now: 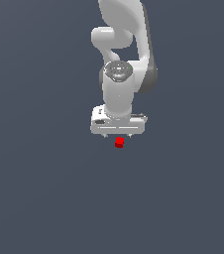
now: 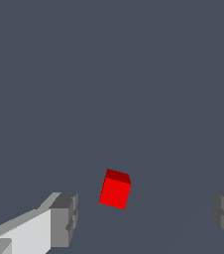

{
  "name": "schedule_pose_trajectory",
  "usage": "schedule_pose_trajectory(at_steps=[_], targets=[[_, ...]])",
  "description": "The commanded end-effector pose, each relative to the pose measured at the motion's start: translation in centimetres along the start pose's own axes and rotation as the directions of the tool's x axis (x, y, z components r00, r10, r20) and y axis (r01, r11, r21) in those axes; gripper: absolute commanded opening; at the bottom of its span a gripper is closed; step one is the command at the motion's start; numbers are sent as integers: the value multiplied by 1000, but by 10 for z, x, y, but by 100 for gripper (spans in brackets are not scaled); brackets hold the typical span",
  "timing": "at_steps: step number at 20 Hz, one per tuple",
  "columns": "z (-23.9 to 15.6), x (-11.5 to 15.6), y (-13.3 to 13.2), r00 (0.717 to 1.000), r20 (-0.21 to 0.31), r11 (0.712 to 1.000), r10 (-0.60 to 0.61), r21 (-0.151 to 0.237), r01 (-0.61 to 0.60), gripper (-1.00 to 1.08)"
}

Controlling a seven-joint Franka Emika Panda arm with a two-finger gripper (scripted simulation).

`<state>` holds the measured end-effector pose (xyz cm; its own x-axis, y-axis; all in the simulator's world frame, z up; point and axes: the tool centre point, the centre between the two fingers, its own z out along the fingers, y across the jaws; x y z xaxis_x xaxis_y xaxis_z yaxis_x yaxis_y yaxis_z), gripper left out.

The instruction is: Pick up the red cube and move it to a goal position.

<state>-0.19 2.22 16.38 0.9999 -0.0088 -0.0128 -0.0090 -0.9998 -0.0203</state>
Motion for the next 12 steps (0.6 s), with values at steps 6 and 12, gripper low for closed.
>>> schedule_pose_trajectory(at_steps=[6, 12], targets=[[6, -3, 0, 1000, -1, 1000, 11, -1, -11, 100], [29, -13, -2, 999, -3, 999, 53, -4, -53, 100]])
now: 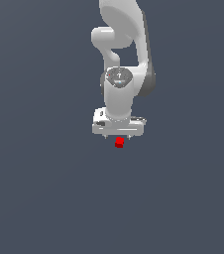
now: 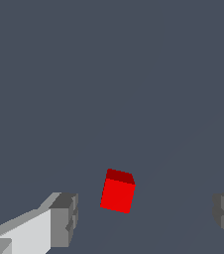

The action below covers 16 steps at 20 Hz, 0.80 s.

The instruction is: Pick up the red cube and move it to a goal position.

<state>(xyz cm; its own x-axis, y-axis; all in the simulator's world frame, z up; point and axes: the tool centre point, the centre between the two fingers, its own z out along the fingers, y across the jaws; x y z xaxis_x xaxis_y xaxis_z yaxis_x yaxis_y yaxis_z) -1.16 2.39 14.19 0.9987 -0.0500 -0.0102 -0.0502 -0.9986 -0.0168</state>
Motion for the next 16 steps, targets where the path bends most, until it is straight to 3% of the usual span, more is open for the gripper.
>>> schedule_pose_trajectory(at_steps=[1, 16], targets=[[13, -6, -1, 1000, -1, 1000, 23, -2, -23, 100], [110, -43, -10, 981, -13, 981, 194, -14, -194, 100]])
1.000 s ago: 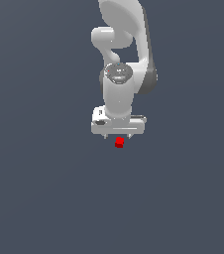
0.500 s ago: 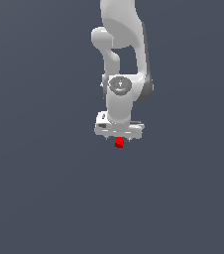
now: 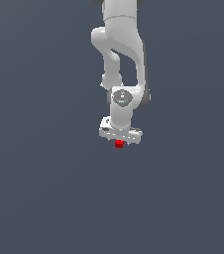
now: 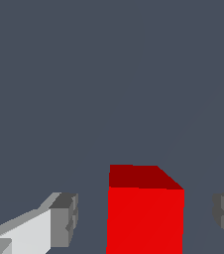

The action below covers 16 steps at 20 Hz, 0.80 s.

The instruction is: Pick up the red cube and move it to a goal position.

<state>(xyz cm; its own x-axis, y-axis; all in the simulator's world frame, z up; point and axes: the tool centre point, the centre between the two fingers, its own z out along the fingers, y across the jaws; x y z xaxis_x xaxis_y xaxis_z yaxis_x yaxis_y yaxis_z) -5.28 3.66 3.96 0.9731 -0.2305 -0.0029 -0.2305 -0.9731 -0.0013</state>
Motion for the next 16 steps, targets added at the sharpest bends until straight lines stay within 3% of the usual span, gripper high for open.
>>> schedule_pose_trajectory(at_steps=[1, 7, 8, 16], targets=[[10, -3, -1, 1000, -2, 1000, 19, -1, -19, 100], [19, -6, -2, 999, -3, 999, 35, -2, -35, 100], [19, -6, -2, 999, -3, 999, 35, -2, -35, -100], [19, -6, -2, 999, -3, 999, 35, -2, -35, -100]])
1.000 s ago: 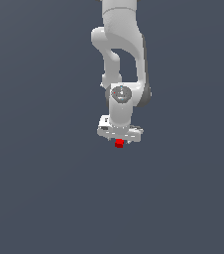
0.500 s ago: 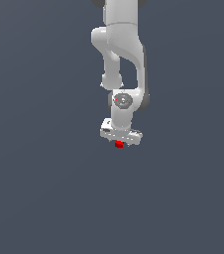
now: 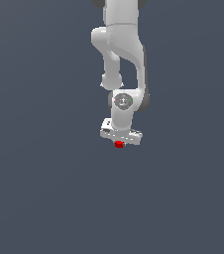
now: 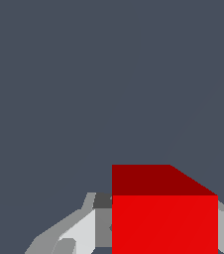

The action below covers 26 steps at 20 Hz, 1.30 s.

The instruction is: Pick up the red cube and move it to a goal position.

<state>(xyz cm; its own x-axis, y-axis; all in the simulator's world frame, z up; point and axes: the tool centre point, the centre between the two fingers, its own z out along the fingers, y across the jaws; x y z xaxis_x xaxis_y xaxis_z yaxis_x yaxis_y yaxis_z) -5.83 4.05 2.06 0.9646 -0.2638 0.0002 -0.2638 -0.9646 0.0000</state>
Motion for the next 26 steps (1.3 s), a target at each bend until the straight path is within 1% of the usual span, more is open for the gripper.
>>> schedule_pose_trajectory(at_steps=[1, 7, 13, 18, 26], targets=[[0, 0, 0, 1000, 0, 1000, 1, 0, -1, -100], [-6, 2, -1, 1000, 0, 1000, 0, 0, 0, -100], [-31, 12, -6, 1000, 0, 1000, 0, 0, 0, -100], [-66, 26, -13, 1000, 0, 1000, 0, 0, 0, -100], [-139, 55, -27, 1000, 0, 1000, 1, -1, -1, -100]])
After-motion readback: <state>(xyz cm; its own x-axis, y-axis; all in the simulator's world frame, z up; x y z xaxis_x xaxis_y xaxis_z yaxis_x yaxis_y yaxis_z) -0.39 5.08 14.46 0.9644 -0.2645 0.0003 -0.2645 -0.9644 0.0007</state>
